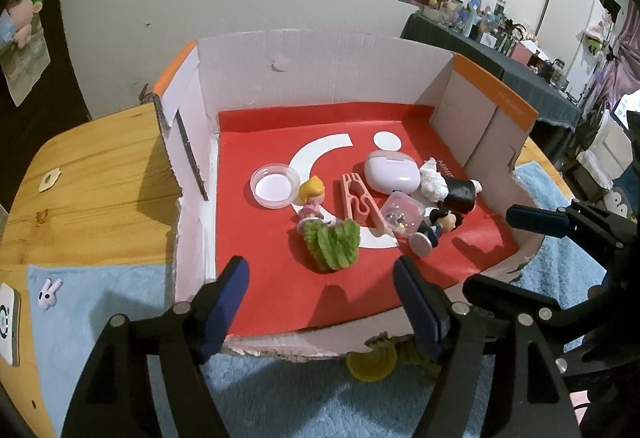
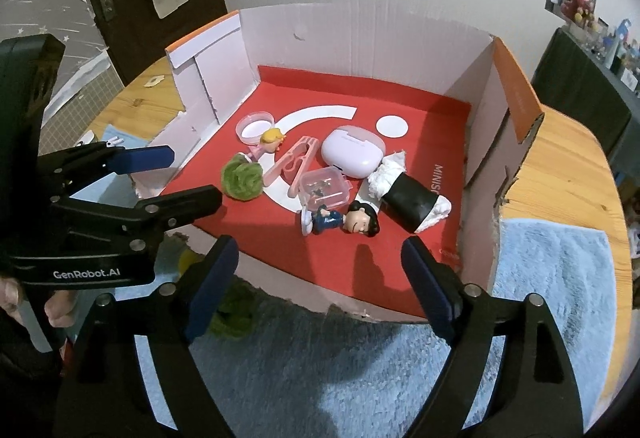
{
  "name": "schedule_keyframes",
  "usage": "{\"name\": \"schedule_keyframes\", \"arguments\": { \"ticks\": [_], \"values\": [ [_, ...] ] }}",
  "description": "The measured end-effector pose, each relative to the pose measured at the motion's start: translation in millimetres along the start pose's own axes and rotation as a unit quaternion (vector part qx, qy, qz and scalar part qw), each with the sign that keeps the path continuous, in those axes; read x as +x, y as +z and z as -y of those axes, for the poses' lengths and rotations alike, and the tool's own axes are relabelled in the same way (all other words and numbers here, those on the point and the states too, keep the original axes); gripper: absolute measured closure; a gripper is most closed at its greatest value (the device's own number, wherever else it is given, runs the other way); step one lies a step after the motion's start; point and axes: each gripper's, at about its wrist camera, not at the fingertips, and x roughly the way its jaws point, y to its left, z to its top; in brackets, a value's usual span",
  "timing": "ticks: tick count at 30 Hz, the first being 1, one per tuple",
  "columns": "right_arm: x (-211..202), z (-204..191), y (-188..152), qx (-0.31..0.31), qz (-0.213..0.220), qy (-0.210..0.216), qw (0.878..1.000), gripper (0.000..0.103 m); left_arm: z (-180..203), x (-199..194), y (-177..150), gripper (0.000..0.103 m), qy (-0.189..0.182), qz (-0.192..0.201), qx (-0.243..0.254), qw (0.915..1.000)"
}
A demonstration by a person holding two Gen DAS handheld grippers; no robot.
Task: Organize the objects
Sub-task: 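Withdraw both open grippers from the box back over the towel, then grasp the yellow bottle cap with the left gripper while the right gripper grasps the green curly plush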
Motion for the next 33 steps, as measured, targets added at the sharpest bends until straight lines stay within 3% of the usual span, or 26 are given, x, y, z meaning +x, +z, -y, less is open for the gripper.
{"name": "schedule_keyframes", "arguments": {
  "ticks": [11, 33],
  "values": [
    [-12, -5, -4, -0.003, 0.01, -0.003, 1.0, 0.012, 1, -9, -4, 0.015, 0.003, 0.006, -0.002, 1.0],
    [-37, -20, -25, -0.009, 0.026, -0.009, 1.0, 0.005, 6, -35, -26, 0.007, 0.008, 0.023, -0.006, 0.9997]
  ]
}}
